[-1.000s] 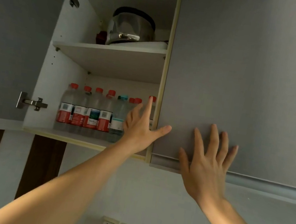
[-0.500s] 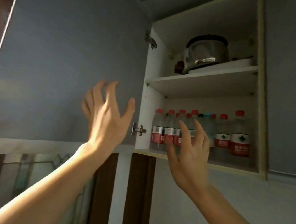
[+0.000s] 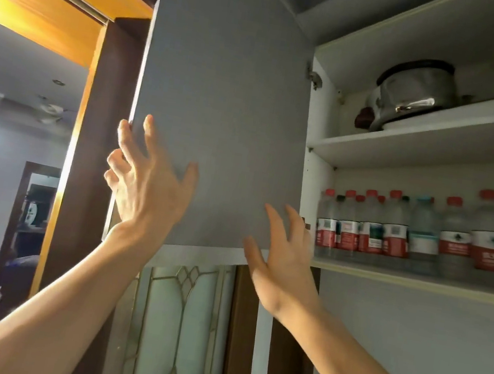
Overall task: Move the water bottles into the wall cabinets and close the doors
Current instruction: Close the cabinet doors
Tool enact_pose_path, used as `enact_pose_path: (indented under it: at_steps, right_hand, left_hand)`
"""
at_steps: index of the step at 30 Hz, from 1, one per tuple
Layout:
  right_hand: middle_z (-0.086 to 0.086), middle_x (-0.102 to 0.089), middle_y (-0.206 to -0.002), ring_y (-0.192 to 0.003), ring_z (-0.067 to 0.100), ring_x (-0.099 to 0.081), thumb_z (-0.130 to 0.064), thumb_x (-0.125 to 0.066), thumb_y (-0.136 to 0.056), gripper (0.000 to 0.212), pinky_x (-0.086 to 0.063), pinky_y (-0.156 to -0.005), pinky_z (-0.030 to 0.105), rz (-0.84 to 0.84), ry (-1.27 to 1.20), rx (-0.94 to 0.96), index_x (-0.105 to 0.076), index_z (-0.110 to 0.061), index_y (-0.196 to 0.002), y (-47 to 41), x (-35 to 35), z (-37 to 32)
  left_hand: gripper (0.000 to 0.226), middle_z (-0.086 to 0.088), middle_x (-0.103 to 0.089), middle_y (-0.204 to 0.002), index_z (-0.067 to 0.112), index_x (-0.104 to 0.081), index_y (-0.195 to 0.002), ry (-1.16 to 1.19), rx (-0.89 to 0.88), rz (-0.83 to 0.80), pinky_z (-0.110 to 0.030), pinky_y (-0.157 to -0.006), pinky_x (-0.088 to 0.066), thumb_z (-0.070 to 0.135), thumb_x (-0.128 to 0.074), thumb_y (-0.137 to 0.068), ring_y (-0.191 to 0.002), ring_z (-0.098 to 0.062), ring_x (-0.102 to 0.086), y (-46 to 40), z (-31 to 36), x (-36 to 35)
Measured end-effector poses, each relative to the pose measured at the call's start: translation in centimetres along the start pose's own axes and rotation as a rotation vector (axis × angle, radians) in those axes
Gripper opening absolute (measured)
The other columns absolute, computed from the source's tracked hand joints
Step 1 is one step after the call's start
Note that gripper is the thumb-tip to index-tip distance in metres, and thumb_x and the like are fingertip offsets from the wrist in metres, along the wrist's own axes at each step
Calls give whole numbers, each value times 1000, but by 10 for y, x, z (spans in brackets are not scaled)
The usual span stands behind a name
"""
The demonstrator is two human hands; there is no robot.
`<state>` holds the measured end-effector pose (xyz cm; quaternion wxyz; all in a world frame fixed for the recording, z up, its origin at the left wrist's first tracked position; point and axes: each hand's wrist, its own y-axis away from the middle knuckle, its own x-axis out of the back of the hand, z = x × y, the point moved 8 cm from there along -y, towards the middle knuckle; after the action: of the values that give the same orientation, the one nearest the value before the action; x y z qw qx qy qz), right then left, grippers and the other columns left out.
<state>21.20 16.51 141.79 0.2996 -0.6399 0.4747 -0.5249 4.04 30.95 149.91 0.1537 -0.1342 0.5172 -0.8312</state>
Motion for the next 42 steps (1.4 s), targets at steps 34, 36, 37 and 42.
enact_pose_path:
  at_steps: [34, 36, 37, 42]
  right_hand:
    - [3, -34, -153, -134, 15, -24, -16, -46, -105, 65, -19, -97, 15, 343, 581, -223, -14, -20, -161, 36, 302, 113]
    - [5, -35, -148, -126, 16, -23, -15, -47, -105, 64, -21, -96, 17, 331, 637, -232, -16, -16, -161, 32, 310, 132]
    - [7, -35, -146, -124, 20, -25, -14, -48, -104, 64, -25, -100, 22, 330, 667, -234, -18, -14, -160, 29, 314, 141]
    - [6, -30, -153, -130, 34, -29, -17, -56, -98, 61, -27, -110, 43, 415, 795, -218, -36, -13, -155, 24, 329, 181]
  left_hand:
    - [72, 13, -1, -169, 38, -17, -159, 1034, -303, -514, -43, -126, -7, 68, -31, -95, -154, -12, 3, 189, 319, -179]
    - [73, 11, -3, -169, 36, -19, -159, 995, -281, -492, -43, -125, -9, 68, -32, -95, -154, -16, 0, 192, 332, -190]
    - [72, 11, -3, -169, 36, -19, -159, 969, -279, -480, -44, -125, -10, 67, -33, -96, -154, -18, 0, 194, 338, -196]
    - [66, 3, -11, -169, 30, -25, -157, 872, -283, -384, -49, -123, -16, 62, -33, -100, -154, -28, -7, 204, 362, -221]
